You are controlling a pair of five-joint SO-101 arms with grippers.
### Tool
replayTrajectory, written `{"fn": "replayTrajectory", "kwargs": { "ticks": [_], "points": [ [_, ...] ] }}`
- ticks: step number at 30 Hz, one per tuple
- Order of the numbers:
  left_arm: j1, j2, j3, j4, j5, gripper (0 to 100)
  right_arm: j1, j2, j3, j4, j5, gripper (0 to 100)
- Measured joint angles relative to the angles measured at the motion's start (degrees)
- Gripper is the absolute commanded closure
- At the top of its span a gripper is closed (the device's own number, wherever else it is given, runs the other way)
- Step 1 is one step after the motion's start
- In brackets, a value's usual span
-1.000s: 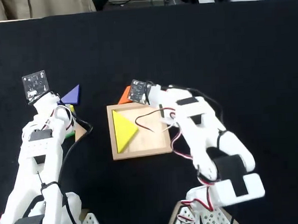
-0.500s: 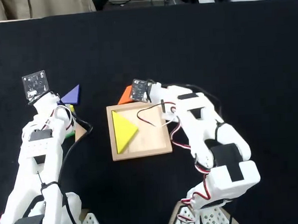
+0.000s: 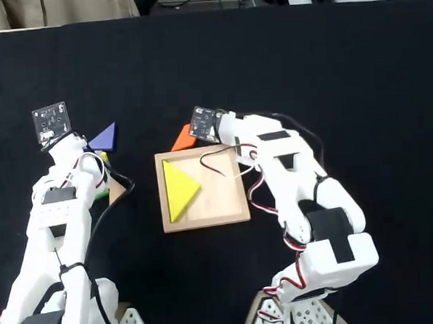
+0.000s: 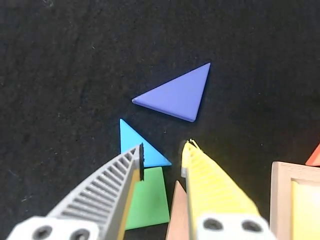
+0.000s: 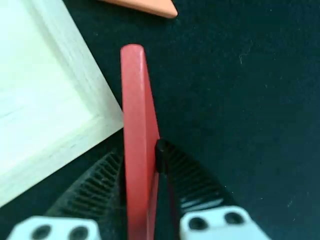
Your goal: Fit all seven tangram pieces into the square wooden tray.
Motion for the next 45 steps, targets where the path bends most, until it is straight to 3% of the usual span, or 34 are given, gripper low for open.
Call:
{"fn": "replayTrajectory", "kwargs": {
  "ticks": [5, 10, 14, 17, 21, 28, 45],
  "points": [
    [0.00, 0.00, 0.00, 0.00, 0.00, 85, 0.00, -3.60, 0.09, 2.11, 0.00, 96.3],
    [0.00, 0.00, 0.00, 0.00, 0.00, 85, -0.62, -16.00, 0.09, 14.77, 0.00, 96.3],
    [0.00, 0.00, 0.00, 0.00, 0.00, 85, -5.54, -27.96, 0.88, 26.90, -0.62, 96.3],
    [0.00, 0.00, 0.00, 0.00, 0.00, 85, -11.16, -34.29, 5.80, 29.89, -1.93, 96.3],
    [0.00, 0.00, 0.00, 0.00, 0.00, 85, -15.82, -36.66, 12.84, 29.54, -2.73, 96.2],
    [0.00, 0.00, 0.00, 0.00, 0.00, 85, -17.67, -36.84, 21.01, 23.91, -2.90, 96.1],
    [0.00, 0.00, 0.00, 0.00, 0.00, 85, -21.71, -36.92, 22.59, 19.08, -2.90, 96.0]
  ]
}}
